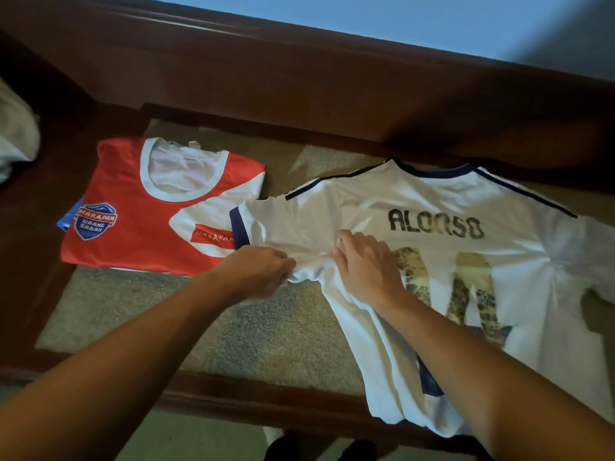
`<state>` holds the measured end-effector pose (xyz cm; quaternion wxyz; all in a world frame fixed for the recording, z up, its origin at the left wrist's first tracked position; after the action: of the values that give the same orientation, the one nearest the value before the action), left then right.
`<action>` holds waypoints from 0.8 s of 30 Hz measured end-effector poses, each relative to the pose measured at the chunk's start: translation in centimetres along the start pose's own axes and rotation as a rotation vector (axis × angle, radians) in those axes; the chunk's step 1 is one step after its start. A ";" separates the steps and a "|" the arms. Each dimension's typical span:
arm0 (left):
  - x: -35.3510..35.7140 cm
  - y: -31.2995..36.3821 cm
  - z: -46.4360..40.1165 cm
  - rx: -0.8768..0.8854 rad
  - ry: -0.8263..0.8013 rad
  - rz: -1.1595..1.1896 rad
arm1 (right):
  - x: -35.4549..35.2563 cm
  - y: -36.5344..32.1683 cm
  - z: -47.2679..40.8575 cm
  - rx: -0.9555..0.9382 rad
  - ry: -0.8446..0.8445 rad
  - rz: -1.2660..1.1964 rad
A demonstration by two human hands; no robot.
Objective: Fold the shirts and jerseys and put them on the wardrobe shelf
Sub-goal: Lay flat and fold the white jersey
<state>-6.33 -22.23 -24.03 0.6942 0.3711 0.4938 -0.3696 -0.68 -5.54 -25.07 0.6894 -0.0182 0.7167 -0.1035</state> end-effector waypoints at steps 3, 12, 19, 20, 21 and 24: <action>-0.8 -0.2 0.7 -0.122 -0.138 -0.114 | -0.4 0.8 1.1 0.060 -0.023 -0.002; 1.7 12.3 2.5 -0.480 -0.221 0.272 | -6.2 3.9 14.1 0.189 0.136 -0.153; 5.3 21.3 5.0 -0.663 -0.159 0.881 | -8.1 11.6 28.6 0.550 0.260 -0.136; 5.3 22.1 5.3 -0.680 -0.094 0.970 | -8.3 12.7 30.6 0.622 0.253 -0.142; 5.1 22.8 5.5 -0.686 -0.003 1.027 | -8.3 14.0 32.5 0.712 0.225 -0.152; 4.1 24.0 6.1 -0.680 0.253 1.155 | -7.5 17.6 37.2 0.966 0.048 -0.157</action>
<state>18.30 -17.35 -22.90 0.7952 0.3766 0.3825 0.2821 38.61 8.34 -21.76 0.5925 0.2522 0.5987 -0.4763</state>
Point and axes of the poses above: each hand's wrist, its own z-axis away from the middle knuckle, its own x-axis out of the palm, y = z × x, the point moved 7 cm from there along -z, towards the middle knuckle, and after that the axes turned 3 degrees about -z, right-handed, at the moved point
